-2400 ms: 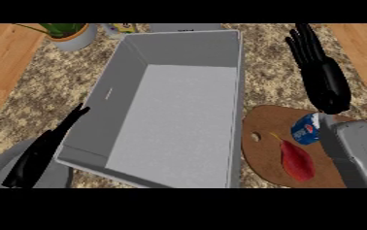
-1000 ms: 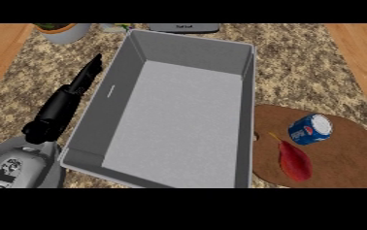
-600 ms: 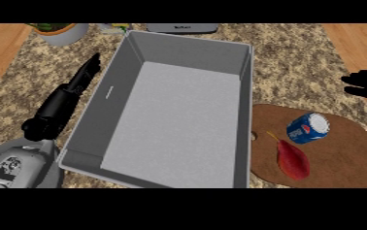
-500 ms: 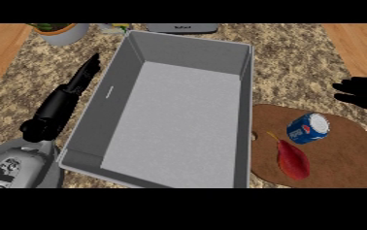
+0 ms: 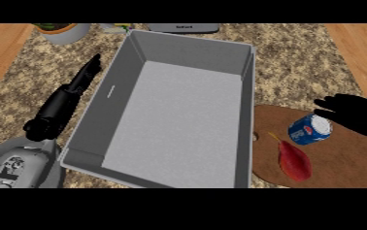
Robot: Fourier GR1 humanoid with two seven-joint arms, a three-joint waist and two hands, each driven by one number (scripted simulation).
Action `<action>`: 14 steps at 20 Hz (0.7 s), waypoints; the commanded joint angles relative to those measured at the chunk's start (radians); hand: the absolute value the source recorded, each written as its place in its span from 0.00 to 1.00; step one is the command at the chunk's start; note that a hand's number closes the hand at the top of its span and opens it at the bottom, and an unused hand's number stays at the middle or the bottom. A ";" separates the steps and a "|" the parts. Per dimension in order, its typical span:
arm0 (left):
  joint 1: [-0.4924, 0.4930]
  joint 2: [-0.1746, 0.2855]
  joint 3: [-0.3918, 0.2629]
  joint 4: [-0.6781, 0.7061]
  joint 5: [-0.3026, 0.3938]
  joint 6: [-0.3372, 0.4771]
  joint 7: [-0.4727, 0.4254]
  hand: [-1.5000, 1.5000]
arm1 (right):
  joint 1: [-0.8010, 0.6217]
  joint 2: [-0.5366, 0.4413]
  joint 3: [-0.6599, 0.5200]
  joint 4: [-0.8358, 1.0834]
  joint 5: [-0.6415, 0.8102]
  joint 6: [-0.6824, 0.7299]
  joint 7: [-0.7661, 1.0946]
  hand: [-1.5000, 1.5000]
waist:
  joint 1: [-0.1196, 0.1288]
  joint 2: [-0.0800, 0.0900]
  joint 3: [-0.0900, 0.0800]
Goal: Pick the can from the cutting board and place it in the cardboard box
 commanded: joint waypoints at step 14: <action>0.061 -0.062 0.072 -0.097 -0.063 -0.081 0.052 0.50 | -0.008 0.228 0.003 0.083 0.362 0.007 -0.008 0.00 | 0.008 0.001 0.000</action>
